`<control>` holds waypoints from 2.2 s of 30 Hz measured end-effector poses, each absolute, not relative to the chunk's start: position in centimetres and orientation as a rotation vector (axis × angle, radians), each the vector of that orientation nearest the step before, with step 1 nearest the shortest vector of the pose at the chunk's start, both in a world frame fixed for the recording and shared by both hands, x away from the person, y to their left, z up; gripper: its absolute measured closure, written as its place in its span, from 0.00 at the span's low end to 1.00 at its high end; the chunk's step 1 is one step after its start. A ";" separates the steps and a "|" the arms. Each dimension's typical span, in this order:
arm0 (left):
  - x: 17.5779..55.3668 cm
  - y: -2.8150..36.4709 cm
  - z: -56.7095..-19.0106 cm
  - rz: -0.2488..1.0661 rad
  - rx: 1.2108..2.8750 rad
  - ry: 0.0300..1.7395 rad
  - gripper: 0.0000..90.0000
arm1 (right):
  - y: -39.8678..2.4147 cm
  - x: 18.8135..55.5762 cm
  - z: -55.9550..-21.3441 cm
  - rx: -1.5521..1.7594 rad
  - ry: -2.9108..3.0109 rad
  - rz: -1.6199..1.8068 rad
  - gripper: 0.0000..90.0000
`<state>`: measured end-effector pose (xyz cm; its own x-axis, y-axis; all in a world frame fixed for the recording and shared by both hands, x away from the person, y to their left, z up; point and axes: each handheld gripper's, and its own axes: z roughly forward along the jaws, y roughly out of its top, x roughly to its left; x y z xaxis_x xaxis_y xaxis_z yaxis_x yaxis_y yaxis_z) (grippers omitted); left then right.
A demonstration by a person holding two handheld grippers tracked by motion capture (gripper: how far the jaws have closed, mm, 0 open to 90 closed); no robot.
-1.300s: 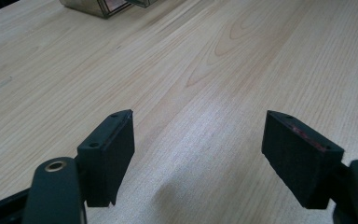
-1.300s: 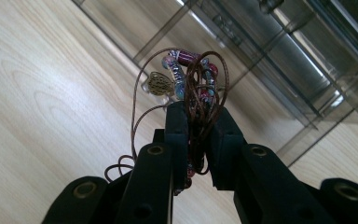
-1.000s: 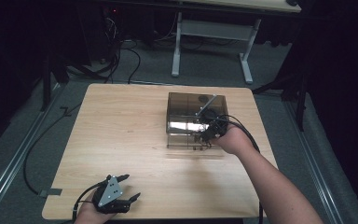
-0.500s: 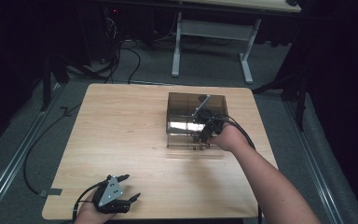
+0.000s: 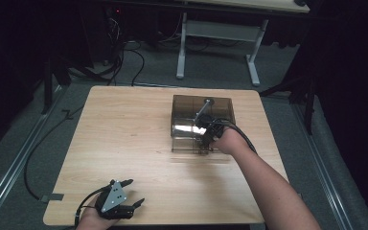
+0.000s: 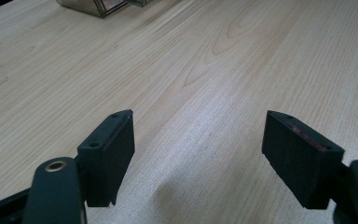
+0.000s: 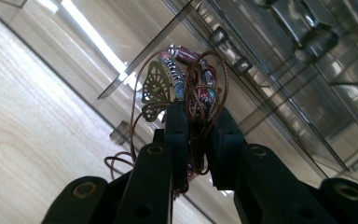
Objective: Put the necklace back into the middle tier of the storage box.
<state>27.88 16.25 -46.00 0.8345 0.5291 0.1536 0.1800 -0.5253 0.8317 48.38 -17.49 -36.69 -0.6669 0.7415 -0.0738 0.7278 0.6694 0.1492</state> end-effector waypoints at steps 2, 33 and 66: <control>27.9 16.2 -46.0 0.491 2.113 0.517 0.29 | -17.3 48.5 -36.9 1.235 2.749 0.168 0.89; 27.8 16.1 -46.0 0.510 2.136 0.509 0.29 | -18.0 46.1 -35.8 1.291 2.750 0.276 0.91; 27.8 15.9 -46.1 0.506 2.152 0.509 0.29 | -18.3 48.7 -36.0 1.365 2.657 0.336 0.94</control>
<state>27.81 15.86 -46.09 0.8353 0.5209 0.1757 0.1789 -0.5597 0.8091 48.70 -18.29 -35.99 -0.5804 0.8141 -0.0182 0.7839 0.5646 0.2581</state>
